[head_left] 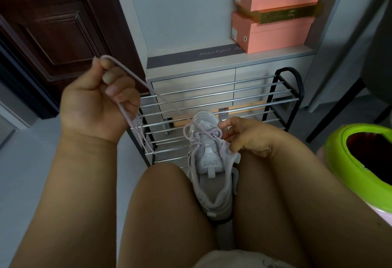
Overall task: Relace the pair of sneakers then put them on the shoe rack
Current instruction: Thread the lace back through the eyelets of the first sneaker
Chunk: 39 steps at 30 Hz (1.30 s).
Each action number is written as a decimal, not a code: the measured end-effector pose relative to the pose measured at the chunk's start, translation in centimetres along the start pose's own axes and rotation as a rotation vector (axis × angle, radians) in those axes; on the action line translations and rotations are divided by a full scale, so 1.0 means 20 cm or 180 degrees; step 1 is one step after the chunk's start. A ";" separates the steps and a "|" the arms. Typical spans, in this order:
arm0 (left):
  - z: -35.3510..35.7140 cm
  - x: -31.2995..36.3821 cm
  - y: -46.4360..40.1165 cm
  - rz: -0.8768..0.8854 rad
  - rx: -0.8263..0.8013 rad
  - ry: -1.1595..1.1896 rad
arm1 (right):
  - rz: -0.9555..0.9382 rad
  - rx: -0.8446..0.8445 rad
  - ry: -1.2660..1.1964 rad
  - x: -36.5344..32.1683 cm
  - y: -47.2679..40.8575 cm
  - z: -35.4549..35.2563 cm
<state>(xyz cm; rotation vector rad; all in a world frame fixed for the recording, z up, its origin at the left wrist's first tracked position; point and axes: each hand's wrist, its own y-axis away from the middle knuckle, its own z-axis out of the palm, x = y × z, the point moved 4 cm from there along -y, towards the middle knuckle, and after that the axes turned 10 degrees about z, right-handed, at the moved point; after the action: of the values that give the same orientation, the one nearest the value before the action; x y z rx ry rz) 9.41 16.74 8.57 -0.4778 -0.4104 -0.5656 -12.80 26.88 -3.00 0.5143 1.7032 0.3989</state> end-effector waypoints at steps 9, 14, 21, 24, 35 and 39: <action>-0.16 0.16 0.00 0.0915 0.0712 0.0449 | 0.0095 0.0130 0.0081 0.00 0.00 0.00; -0.15 0.01 0.02 0.0509 0.1433 -0.0835 | 0.0078 0.0111 0.0097 -0.01 0.01 0.00; -0.29 -0.33 0.11 -0.0362 0.1874 -0.1544 | -0.0085 0.0314 0.0577 -0.05 0.05 0.02; -0.35 -0.36 0.15 -0.0428 0.1751 -0.2836 | -0.0501 0.0515 0.1381 -0.10 0.10 0.04; -0.35 -0.43 0.18 -0.0279 0.1125 -0.4059 | -0.1114 0.0710 0.2904 -0.15 0.12 0.21; -0.36 -0.43 0.18 -0.0152 0.1006 -0.3866 | -0.0694 0.0605 0.2040 -0.15 0.11 0.22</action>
<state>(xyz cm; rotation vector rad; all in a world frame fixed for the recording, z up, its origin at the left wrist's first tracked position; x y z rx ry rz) 6.54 19.10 -2.65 -0.4634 -1.6448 -0.1843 -7.82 27.02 -0.11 0.3467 2.4076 0.2554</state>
